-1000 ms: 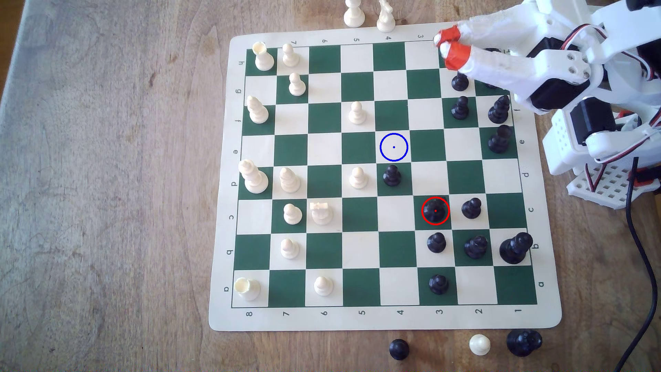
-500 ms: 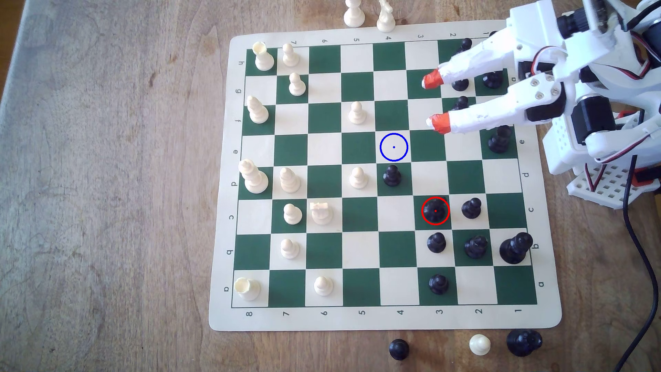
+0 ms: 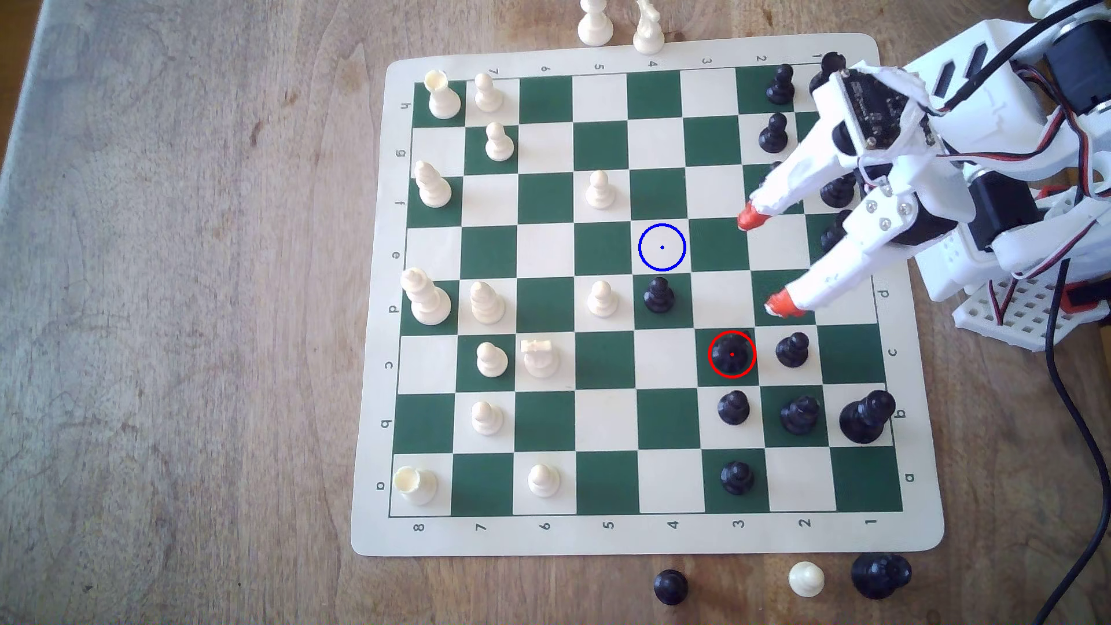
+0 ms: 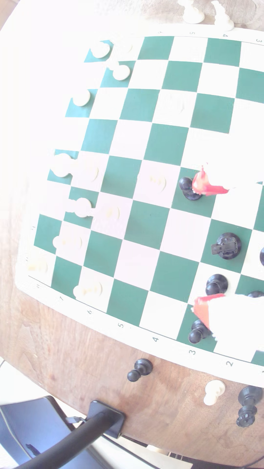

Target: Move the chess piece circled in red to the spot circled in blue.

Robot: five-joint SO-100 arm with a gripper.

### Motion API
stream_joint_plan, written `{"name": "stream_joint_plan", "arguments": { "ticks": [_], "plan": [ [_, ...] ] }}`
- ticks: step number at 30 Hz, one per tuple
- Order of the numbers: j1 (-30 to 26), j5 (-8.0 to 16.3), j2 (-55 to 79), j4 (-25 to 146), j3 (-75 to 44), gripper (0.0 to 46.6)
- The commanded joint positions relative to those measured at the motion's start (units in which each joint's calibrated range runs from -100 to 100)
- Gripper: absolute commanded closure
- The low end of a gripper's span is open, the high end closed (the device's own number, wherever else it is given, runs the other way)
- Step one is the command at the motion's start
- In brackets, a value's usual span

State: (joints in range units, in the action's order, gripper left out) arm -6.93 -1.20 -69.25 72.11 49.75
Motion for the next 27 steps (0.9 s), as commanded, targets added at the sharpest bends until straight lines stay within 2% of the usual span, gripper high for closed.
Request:
{"name": "stream_joint_plan", "arguments": {
  "ticks": [1,11,16,23,27],
  "plan": [
    [-1.16,-0.59,3.12,1.35,-0.25,23.4],
    [0.24,-1.56,6.35,-2.41,9.18,24.3],
    [-0.62,-1.17,9.49,-4.87,9.27,25.4],
    [-3.20,-1.17,12.03,-9.62,13.26,29.3],
    [-3.74,-0.88,12.63,-11.26,14.44,29.7]
  ]
}}
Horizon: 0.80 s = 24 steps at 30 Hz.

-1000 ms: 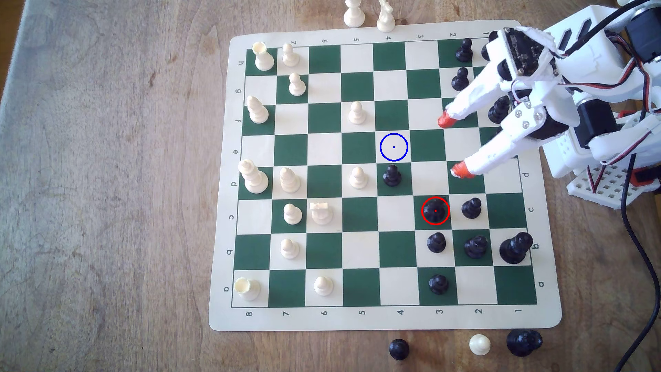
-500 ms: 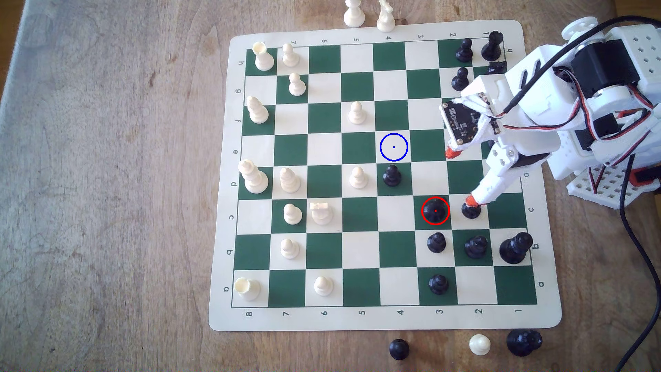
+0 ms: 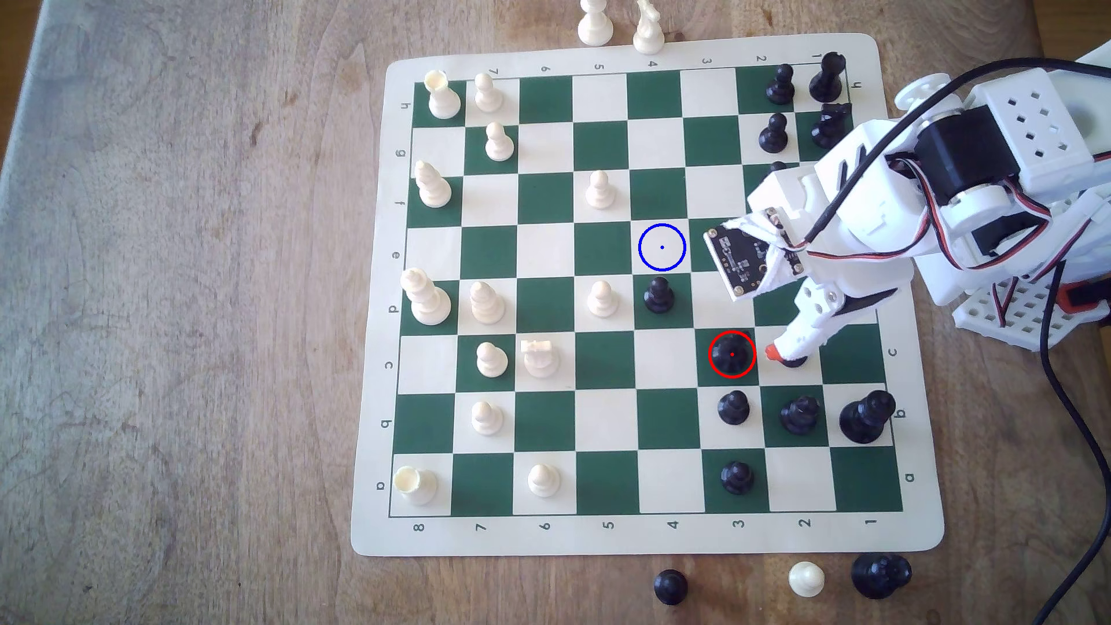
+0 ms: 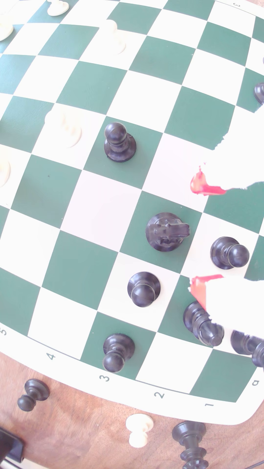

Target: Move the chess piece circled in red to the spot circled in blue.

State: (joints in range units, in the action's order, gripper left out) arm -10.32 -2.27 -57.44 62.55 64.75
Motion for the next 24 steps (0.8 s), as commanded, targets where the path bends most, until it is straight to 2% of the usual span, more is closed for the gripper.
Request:
{"name": "stream_joint_plan", "arguments": {
  "ticks": [1,16,24],
  "plan": [
    [-0.43,0.20,1.15,-2.03,-0.47,29.6],
    [0.04,0.49,10.58,-7.92,0.16,30.6],
    [-1.45,1.27,14.91,-12.51,1.07,32.0]
  ]
}}
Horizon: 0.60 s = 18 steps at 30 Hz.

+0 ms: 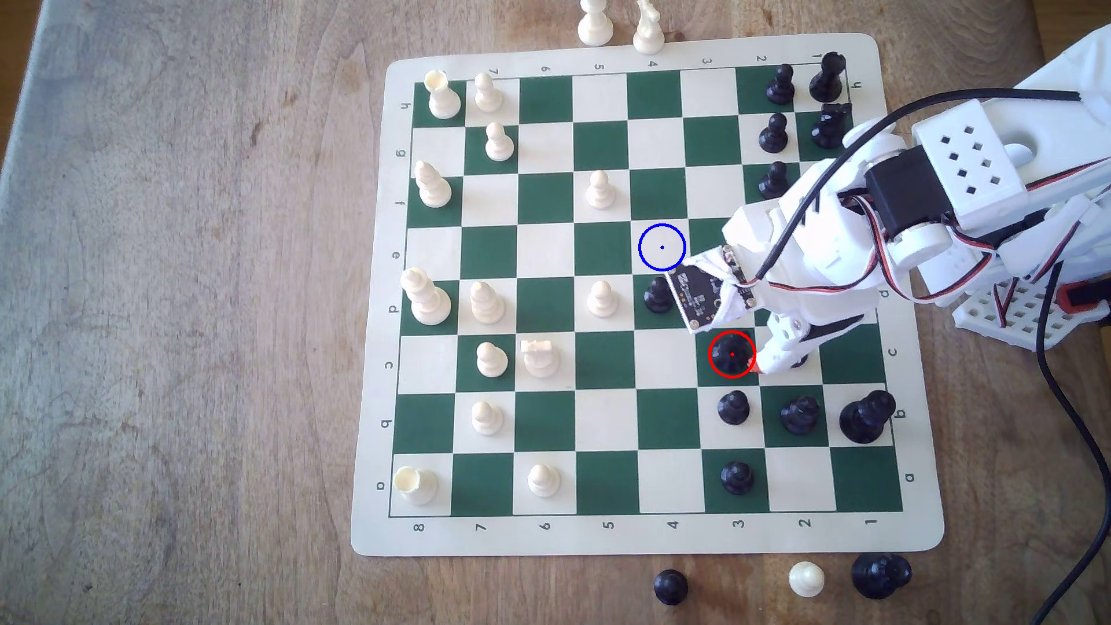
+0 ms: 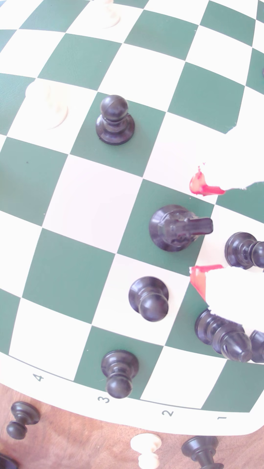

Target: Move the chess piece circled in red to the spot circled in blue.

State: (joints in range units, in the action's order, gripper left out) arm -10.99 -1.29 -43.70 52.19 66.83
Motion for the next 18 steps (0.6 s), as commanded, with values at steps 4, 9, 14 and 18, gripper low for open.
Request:
{"name": "stream_joint_plan", "arguments": {
  "ticks": [4,9,14,18],
  "plan": [
    [-0.78,0.29,2.78,-3.13,-1.37,32.5],
    [-1.33,0.44,3.37,-3.71,-1.65,32.8],
    [-1.33,0.83,3.63,-4.69,-2.19,35.9],
    [-1.49,0.88,3.71,-4.85,-2.46,35.9]
  ]
}}
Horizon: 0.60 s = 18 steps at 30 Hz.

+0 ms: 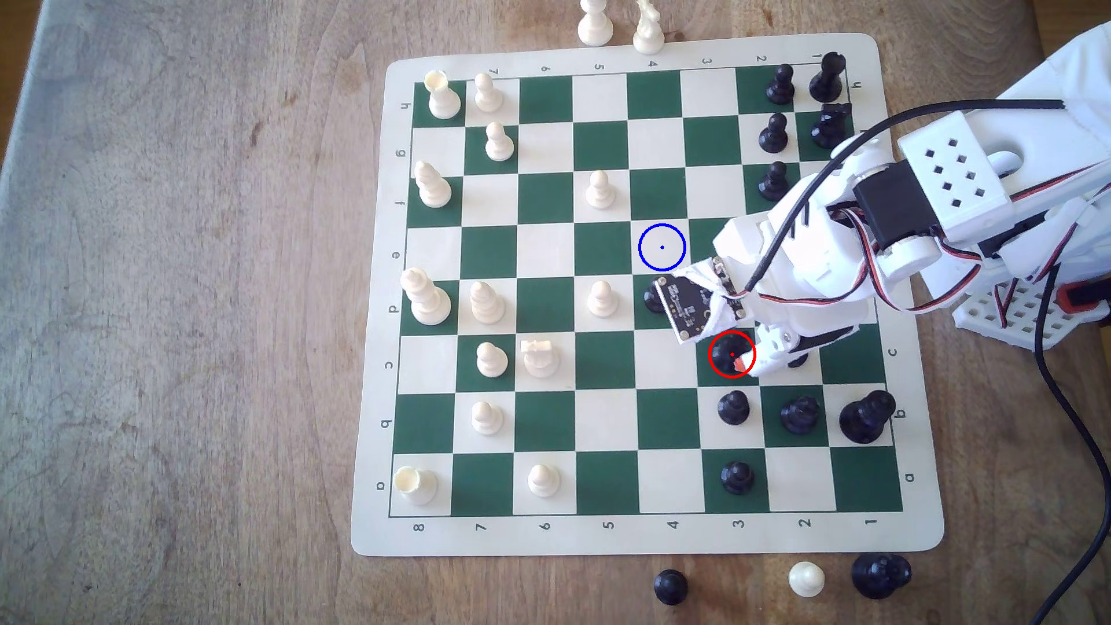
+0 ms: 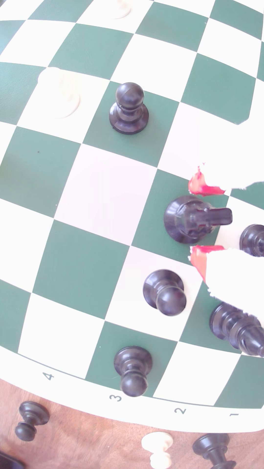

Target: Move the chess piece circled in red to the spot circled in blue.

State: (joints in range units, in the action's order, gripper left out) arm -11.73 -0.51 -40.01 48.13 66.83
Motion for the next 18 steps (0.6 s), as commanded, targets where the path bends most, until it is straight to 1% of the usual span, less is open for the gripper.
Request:
{"name": "stream_joint_plan", "arguments": {
  "ticks": [1,2,8,14,18],
  "plan": [
    [-0.75,0.15,0.11,-0.79,-2.55,36.0],
    [-0.91,0.20,0.11,-0.79,-2.64,36.1],
    [-1.53,0.63,0.36,-1.03,-3.01,40.8],
    [-1.69,1.03,0.62,-1.36,-3.37,42.7],
    [-2.00,1.47,0.36,-0.54,-4.19,45.1]
  ]
}}
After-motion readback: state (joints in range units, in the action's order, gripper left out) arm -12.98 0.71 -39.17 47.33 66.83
